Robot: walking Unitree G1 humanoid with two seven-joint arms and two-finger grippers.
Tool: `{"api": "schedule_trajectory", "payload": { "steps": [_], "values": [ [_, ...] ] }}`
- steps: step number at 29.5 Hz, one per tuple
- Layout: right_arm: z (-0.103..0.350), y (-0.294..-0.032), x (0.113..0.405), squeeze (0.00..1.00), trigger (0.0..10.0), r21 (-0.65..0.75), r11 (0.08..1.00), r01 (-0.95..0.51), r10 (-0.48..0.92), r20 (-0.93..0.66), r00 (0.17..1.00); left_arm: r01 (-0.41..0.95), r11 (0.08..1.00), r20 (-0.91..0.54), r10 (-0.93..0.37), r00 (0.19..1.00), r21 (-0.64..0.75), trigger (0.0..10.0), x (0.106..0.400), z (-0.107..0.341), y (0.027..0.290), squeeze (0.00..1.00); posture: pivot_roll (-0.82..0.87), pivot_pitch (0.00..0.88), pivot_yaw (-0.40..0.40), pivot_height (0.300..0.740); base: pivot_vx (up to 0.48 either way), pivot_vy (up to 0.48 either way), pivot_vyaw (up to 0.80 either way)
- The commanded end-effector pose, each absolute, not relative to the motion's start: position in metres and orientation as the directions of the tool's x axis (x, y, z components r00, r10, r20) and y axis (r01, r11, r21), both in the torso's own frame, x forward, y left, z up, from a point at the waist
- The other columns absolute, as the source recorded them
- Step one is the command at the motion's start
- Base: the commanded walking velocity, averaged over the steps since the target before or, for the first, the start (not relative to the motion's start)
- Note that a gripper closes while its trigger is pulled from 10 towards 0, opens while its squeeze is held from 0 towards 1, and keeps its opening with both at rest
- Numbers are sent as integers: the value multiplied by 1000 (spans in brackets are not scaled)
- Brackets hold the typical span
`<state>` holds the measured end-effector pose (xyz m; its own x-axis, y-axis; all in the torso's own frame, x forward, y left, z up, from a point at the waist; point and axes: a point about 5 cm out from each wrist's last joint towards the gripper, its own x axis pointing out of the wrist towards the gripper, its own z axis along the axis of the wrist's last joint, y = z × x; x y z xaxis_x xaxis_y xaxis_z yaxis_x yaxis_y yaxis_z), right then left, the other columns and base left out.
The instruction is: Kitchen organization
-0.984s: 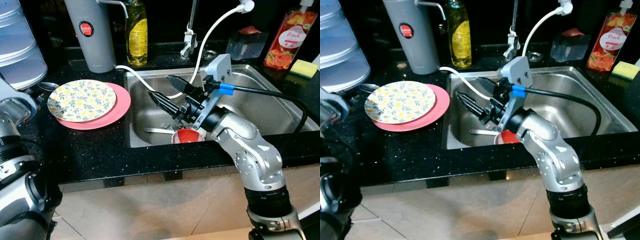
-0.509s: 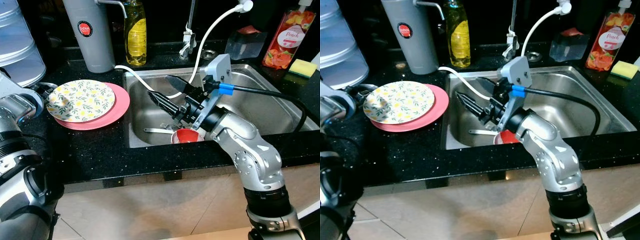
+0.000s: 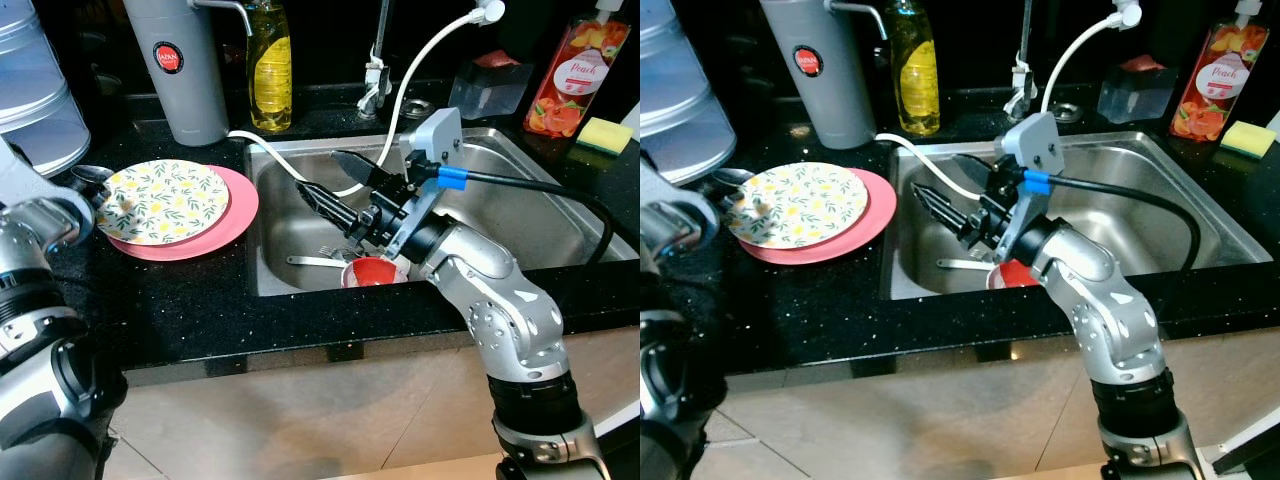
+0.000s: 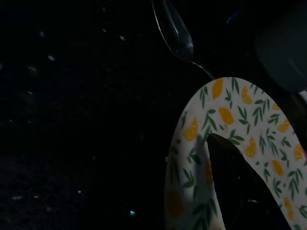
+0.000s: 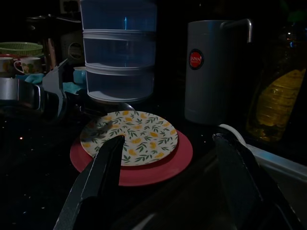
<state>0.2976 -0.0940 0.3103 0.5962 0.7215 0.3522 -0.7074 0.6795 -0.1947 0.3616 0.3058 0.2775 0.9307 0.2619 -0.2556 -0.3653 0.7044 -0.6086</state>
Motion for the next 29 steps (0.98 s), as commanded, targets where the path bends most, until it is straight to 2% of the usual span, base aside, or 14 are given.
{"api": "schedule_trajectory", "payload": {
  "steps": [1,3,4,5,6,8,9,10,13,15,17,18,25,29],
  "values": [
    [309,-95,299,0,10000,-181,685,-706,716,350,604,-395,705,-270,290,918,-589,9255,359,273,314,0,-64,144,42,740,0,0,0],
    [309,-95,299,0,10000,-181,685,-706,716,351,604,-393,703,-271,286,919,-593,8980,359,272,314,0,-65,142,38,740,0,0,0],
    [310,-95,299,0,10000,-180,684,-706,716,352,603,-387,700,-270,278,922,-600,7059,360,270,314,0,-65,142,38,740,0,0,0],
    [310,-95,299,0,10000,-180,684,-706,716,352,603,-387,700,-270,278,922,-600,7059,360,270,314,0,-65,142,38,740,0,0,0],
    [310,-96,299,0,10000,-181,684,-706,715,353,603,-379,700,-268,269,925,-605,5412,360,269,313,0,-65,142,38,740,0,0,0],
    [310,-96,299,0,10000,-181,685,-706,715,353,603,-374,700,-267,264,927,-608,5412,361,268,313,0,-68,141,38,740,0,0,0],
    [310,-96,299,0,10000,-181,685,-706,715,354,603,-369,700,-266,257,929,-611,3255,361,267,312,0,-69,140,37,740,0,0,0],
    [310,-96,299,0,10000,-182,685,-705,715,354,603,-357,697,-265,241,934,-622,1922,362,266,311,0,-69,140,37,740,0,0,0],
    [311,-96,299,0,10000,-183,685,-705,715,355,603,-345,697,-263,227,938,-629,1608,363,265,309,0,-72,140,38,740,0,0,0],
    [311,-96,299,0,10000,-185,686,-704,714,356,603,-336,694,-262,215,941,-637,784,364,264,308,0,-72,140,38,740,0,0,0],
    [311,-96,299,0,10000,-185,686,-703,714,357,603,-335,694,-261,214,941,-638,784,364,264,308,0,-72,140,38,740,0,0,0],
    [311,-96,299,0,10000,-185,686,-703,714,357,603,-335,692,-262,214,941,-639,0,364,263,308,0,-72,140,38,740,0,0,0],
    [312,-96,298,0,10000,-186,686,-704,714,360,601,-325,696,-235,226,946,-641,0,364,267,311,0,-72,138,36,740,0,0,0],
    [312,-96,299,0,10000,-186,684,-705,715,361,598,-255,694,-114,243,963,-673,0,363,284,313,0,-71,138,35,740,0,0,0]
  ]
}}
